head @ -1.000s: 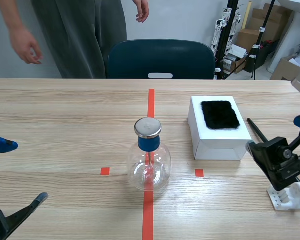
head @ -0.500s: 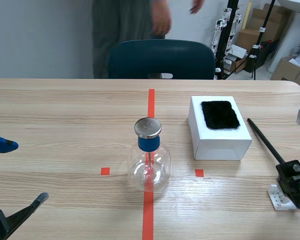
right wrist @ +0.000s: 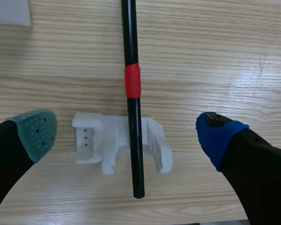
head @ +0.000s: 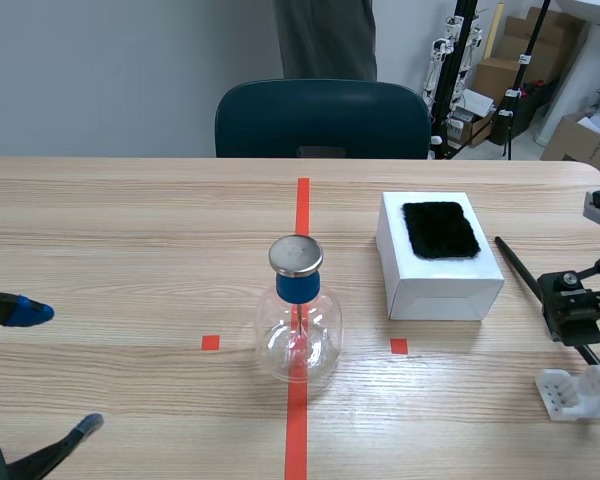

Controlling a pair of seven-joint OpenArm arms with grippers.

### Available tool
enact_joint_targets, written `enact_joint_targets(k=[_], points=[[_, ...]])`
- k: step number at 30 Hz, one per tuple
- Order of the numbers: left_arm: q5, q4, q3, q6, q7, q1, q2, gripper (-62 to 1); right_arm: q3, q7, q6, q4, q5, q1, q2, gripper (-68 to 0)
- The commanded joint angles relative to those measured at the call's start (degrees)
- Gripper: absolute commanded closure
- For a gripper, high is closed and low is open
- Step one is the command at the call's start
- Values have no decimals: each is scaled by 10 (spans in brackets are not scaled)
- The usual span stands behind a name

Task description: Do the electroscope experiment. pick up the black charging rod

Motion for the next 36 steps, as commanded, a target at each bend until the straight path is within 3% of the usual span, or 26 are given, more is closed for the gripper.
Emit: enact_joint_targets(k=[1,5,7,9,14,17,20,24,36], points=[[-12,-11,-4,-15,-45,-2,-5,-623,3,1,-2,-2,-4,19,7,-604],[-8,-49,-4,-72,-164,-2,-5,-623,-5,1,-2,-43,-11,50,-2,-604],[9,-68,-4,-82,-204,-2,-5,-623,-14,1,-2,-63,-16,63,-6,-604],[40,-93,-4,-82,-269,-2,-5,-623,-28,1,-2,-82,-23,78,-11,-604],[155,-163,-4,-82,-476,-4,-4,-623,-66,2,0,-120,-26,108,-12,-604],[169,-199,-4,-82,-553,-5,-4,-623,-85,2,1,-140,-25,122,-12,-604],[176,-230,-4,-82,-597,-15,-4,-623,-101,6,10,-161,-25,134,-12,-604],[228,-270,-3,-82,-647,-50,-2,-623,-114,19,11,-181,-21,144,-12,-604],[346,-385,-4,-82,-742,-142,43,-623,-115,50,14,-214,1,143,-19,-604]])
